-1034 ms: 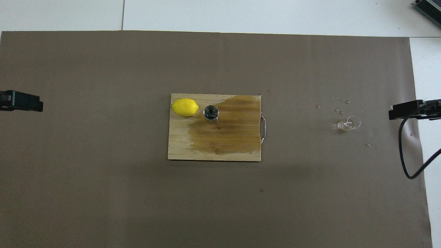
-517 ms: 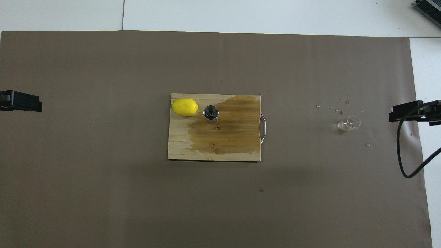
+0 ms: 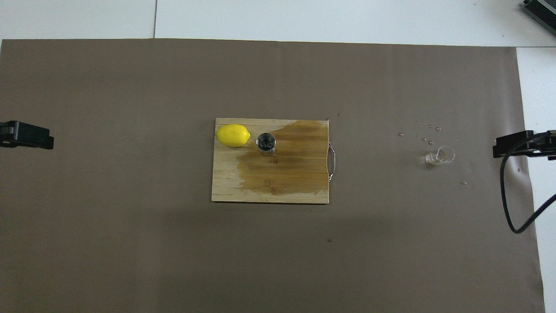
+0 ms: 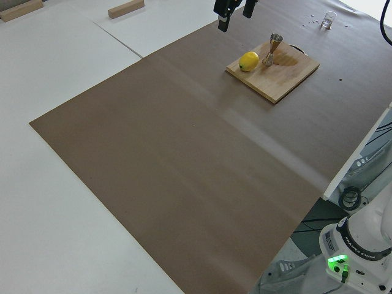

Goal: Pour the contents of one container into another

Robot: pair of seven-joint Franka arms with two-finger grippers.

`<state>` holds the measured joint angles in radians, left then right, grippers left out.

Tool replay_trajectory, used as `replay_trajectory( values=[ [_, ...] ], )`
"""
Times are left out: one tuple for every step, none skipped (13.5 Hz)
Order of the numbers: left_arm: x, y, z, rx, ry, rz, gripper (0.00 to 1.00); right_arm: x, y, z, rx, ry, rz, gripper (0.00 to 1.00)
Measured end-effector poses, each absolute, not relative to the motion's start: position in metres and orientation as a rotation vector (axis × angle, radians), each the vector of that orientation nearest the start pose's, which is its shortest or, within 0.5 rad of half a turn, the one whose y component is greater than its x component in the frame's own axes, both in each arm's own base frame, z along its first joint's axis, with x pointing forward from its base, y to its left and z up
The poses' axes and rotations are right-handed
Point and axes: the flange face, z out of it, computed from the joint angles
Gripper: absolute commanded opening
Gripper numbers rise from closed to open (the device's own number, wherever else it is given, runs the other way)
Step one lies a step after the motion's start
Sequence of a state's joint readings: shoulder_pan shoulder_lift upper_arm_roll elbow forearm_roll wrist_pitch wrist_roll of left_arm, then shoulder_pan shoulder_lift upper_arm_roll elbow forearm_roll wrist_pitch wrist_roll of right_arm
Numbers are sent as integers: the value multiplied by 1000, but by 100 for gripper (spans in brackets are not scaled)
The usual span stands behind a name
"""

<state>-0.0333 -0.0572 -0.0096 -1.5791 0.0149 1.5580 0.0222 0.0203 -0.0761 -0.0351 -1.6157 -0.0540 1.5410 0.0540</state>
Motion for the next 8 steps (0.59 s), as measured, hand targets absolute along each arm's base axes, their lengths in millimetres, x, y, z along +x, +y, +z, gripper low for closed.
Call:
replay_trajectory(
  values=[
    [535, -22, 651, -3124, 103, -56, 100, 527, -17, 642, -3190, 120, -3, 100],
    [535, -23, 651, -3124, 105, -56, 100, 527, -22, 642, -3189, 134, -3, 100],
    [535, -24, 651, -3124, 107, -55, 100, 527, -27, 642, -3189, 149, -3, 100],
    [535, -24, 650, -3124, 107, -54, 100, 527, -31, 642, -3188, 159, -2, 100],
    [535, -24, 650, -3124, 108, -54, 100, 527, -33, 642, -3188, 165, -2, 100],
    [535, -24, 650, -3124, 109, -54, 100, 527, -34, 642, -3188, 167, -2, 100],
    [535, -25, 650, -3124, 110, -54, 100, 527, -33, 642, -3188, 165, -2, 100],
    [535, -25, 650, -3124, 111, -54, 100, 527, -32, 642, -3188, 162, -2, 100]
  ],
)
